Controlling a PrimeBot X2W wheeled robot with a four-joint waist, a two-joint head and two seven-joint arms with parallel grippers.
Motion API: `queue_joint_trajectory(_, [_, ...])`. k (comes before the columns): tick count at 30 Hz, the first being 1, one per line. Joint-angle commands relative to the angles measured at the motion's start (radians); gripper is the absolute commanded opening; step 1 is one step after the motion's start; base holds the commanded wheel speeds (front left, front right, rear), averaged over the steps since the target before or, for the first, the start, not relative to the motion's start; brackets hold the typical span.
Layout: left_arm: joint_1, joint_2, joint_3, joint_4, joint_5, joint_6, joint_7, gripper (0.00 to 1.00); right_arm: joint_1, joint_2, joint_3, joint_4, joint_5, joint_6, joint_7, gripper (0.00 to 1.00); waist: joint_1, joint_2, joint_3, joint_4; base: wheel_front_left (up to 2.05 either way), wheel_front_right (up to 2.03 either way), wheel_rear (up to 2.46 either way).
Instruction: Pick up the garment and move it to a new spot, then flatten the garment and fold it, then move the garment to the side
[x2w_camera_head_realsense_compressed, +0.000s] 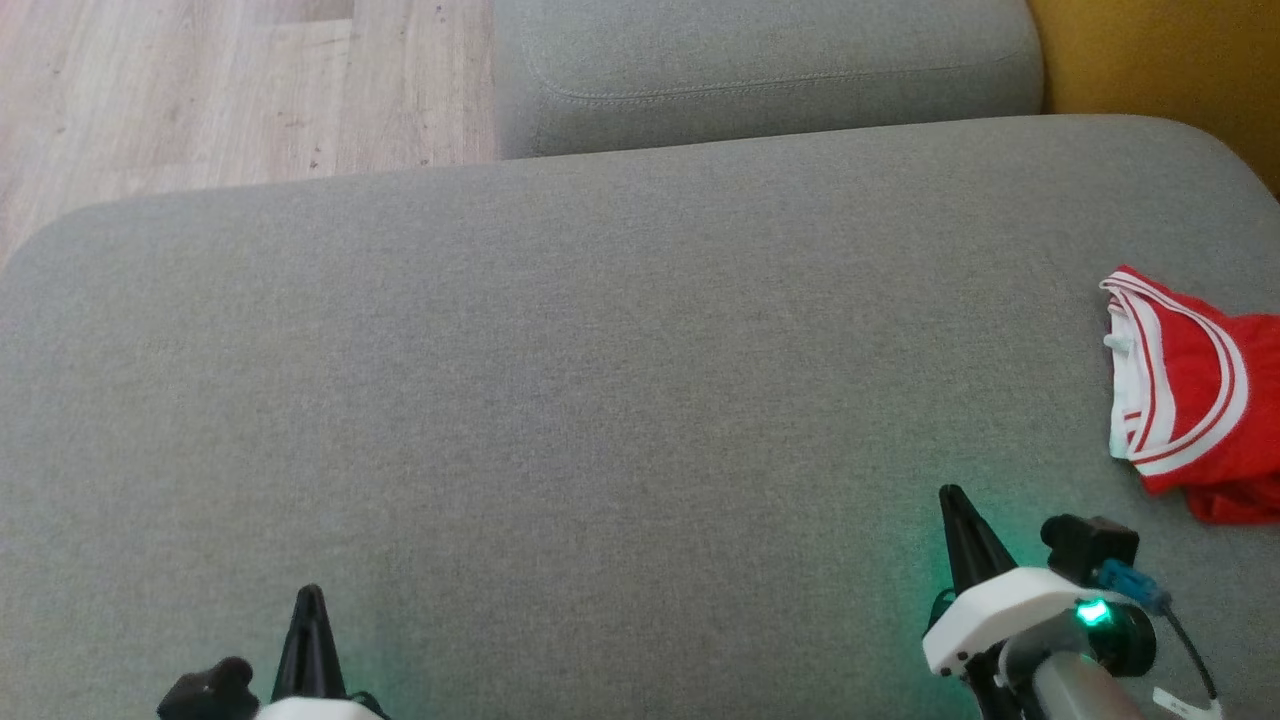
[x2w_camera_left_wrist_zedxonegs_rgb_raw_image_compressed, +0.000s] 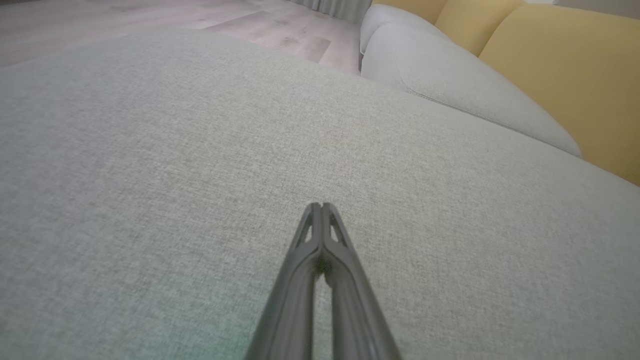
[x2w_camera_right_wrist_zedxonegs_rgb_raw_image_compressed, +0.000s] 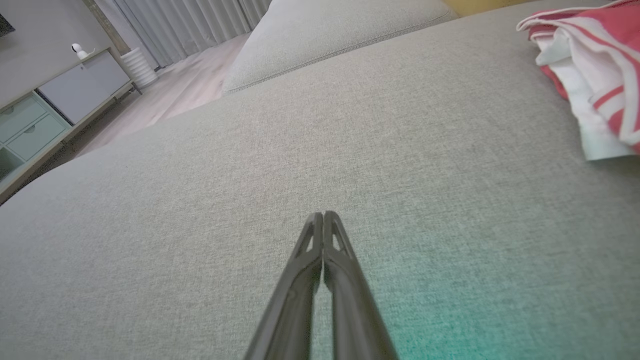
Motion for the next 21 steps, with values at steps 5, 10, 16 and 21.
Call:
queue_joint_trajectory(5, [-0.041, 0.002, 0.021, -0.046, -0.076, -0.009, 0.016, 0.0, -0.035, -0.002, -0.015, -0.059, 0.084, 0.0, 0.021, 0.0, 0.0, -0.0001, 0.0, 0.002, 0.0, 0.0, 0.0])
queue_joint_trajectory(10, [-0.045, 0.002, 0.025, -0.054, -0.119, -0.012, 0.028, 0.0, -0.031, -0.002, -0.024, -0.075, 0.13, 0.0, 0.032, 0.0, 0.0, -0.0001, 0.0, 0.003, 0.0, 0.0, 0.0])
queue_joint_trajectory(16, [-0.05, 0.003, 0.032, -0.066, -0.183, -0.018, 0.045, 0.0, -0.025, -0.002, -0.036, -0.099, 0.199, 0.0, 0.049, 0.0, 0.0, -0.0001, -0.001, 0.004, 0.0, 0.0, 0.0])
queue_joint_trajectory(21, [-0.055, 0.003, 0.038, -0.076, -0.237, -0.022, 0.06, 0.0, -0.021, -0.002, -0.047, -0.119, 0.256, 0.0, 0.064, 0.0, 0.0, -0.0001, -0.001, 0.005, 0.0, 0.0, 0.0])
